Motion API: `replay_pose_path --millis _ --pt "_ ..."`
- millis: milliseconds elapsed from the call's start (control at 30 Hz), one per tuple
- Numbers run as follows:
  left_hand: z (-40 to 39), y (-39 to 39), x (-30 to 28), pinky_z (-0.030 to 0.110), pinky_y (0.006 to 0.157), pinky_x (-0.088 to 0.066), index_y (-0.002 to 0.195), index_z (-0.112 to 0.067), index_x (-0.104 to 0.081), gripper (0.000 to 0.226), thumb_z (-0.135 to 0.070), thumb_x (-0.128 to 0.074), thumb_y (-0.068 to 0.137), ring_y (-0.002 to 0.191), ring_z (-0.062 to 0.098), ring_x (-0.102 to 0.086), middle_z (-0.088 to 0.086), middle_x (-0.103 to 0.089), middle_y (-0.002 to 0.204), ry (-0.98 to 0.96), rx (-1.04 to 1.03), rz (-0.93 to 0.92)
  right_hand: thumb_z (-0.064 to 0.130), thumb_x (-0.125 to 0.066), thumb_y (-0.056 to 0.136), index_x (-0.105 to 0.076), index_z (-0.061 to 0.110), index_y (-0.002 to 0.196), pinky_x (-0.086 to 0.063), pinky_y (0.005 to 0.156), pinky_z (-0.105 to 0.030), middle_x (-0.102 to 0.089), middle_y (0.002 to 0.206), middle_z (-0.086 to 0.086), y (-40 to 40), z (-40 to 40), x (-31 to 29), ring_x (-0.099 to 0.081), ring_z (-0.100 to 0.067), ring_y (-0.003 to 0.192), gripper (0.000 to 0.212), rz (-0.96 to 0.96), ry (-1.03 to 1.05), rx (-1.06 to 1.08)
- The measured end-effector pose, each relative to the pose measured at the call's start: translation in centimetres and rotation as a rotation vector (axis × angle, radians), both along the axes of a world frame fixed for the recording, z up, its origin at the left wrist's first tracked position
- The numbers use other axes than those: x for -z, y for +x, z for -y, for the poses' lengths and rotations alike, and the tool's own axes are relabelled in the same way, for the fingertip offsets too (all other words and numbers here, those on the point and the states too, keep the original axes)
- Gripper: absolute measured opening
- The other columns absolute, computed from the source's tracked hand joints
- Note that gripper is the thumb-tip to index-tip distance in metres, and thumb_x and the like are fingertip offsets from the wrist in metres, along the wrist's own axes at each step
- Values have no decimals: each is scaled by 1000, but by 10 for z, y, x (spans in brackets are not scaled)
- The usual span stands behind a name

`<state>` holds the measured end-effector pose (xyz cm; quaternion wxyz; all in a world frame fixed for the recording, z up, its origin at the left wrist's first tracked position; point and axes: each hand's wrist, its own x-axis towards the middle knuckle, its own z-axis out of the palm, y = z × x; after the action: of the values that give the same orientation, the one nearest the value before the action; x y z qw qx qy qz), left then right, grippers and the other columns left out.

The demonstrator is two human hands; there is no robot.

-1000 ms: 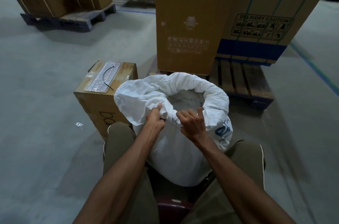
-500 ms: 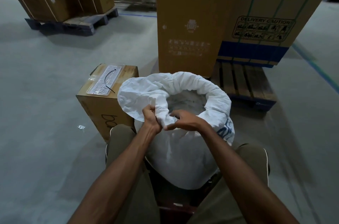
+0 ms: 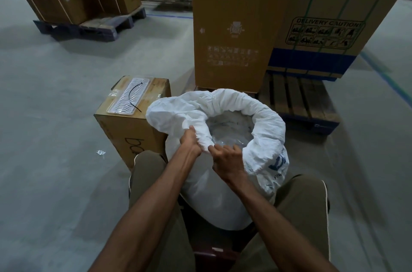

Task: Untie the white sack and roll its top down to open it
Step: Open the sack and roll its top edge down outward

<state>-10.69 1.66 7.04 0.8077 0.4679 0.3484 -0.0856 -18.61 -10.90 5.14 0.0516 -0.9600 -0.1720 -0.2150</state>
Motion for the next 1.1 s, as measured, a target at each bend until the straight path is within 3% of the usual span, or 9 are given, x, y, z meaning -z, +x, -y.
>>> replay_pose_path --millis 200,300,467,567,667,733,900,1000,1100 --pt "-11 -6 -12 56 103 -48 118 -2 -69 42 -29 -51 91 106 38 -65 22 -68 115 -297 14 108 73 -75 66 -57 32 110 -50 80 -33 -61 109 14 29 14 -35 -60 -5 91 62 -669 567 -51" --pt "-15 -20 -18 54 85 -58 123 0 -67 46 -27 -51 89 93 39 -69 22 -69 109 -344 89 128 57 -90 58 -62 21 110 -55 74 -30 -67 103 7 42 3 -40 -64 -9 88 69 -683 604 -47" --pt "-40 -19 -9 48 105 -49 142 -1 -54 60 -40 -58 97 117 36 -62 23 -60 136 -239 358 171 23 -88 48 -67 10 72 -51 52 -29 -70 61 0 47 -15 -29 -65 -11 55 35 -519 690 4" --pt "-43 -12 -10 40 93 -55 137 -9 -58 64 -56 -59 94 111 30 -66 15 -69 126 129 523 68 29 -82 56 -56 13 64 -39 47 -31 -62 58 0 43 -24 -19 -59 -17 52 31 -393 651 3" --pt "-44 -6 5 45 102 -51 149 -16 -41 115 -81 -66 57 118 28 -60 2 -56 140 554 335 -35 10 -77 61 -48 14 72 -37 50 -32 -60 70 -7 37 -35 -9 -57 -31 60 31 -282 471 27" --pt "-48 -2 11 46 103 -51 149 -16 -35 116 -78 -66 57 120 25 -58 -3 -51 137 625 250 89 1 -71 61 -54 12 84 -43 50 -36 -63 80 -9 31 -43 -3 -61 -37 66 31 -231 326 -6" --pt "-52 19 14 48 95 -58 131 -3 -59 50 -26 -75 90 104 33 -71 17 -71 119 191 252 52 -7 -66 57 -54 13 88 -34 42 -32 -58 81 -4 22 -48 7 -59 -36 56 39 -147 191 -68" --pt "-48 19 2 53 101 -52 129 3 -58 37 -20 -59 99 112 42 -65 25 -69 118 -38 145 59 14 -69 64 -46 20 89 -43 53 -36 -52 90 3 31 -39 0 -57 -25 72 35 -323 465 -41" --pt "-49 15 -16 45 83 -54 118 3 -65 41 -21 -53 87 86 37 -65 19 -72 97 -208 69 156 56 -84 56 -53 23 108 -54 77 -33 -56 108 5 40 -32 -9 -59 -13 94 69 -632 854 43"
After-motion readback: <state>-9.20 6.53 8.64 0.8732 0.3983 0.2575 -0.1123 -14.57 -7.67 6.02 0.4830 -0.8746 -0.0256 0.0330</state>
